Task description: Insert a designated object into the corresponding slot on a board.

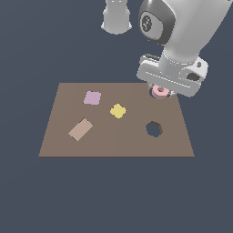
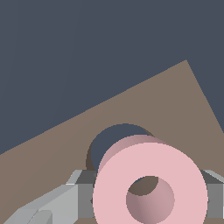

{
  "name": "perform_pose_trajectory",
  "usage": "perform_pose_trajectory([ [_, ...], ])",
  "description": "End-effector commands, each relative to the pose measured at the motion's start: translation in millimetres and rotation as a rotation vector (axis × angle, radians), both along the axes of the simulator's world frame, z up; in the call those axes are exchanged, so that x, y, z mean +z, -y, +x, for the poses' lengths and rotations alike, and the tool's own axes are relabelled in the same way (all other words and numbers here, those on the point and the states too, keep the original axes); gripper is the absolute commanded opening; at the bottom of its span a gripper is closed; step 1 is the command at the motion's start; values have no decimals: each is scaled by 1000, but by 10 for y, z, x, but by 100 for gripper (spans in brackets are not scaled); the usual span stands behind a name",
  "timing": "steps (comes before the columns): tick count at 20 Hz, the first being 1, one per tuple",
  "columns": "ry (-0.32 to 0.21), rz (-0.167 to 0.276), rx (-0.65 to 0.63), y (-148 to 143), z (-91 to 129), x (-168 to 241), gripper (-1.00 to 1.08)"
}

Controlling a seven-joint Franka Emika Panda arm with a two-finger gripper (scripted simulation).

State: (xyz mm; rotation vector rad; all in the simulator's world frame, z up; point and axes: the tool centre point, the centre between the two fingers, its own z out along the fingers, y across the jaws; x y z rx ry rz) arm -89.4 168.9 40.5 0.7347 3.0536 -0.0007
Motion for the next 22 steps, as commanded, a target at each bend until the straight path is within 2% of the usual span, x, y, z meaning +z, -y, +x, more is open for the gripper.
perform_pose_trajectory([
  [1,1,0,38,21,-48,3,-100],
  [17,1,0,79,59,-97,-96,-100],
  [18,1,0,79,59,-97,-96,100],
  [22,1,0,79,59,-97,-96,100],
])
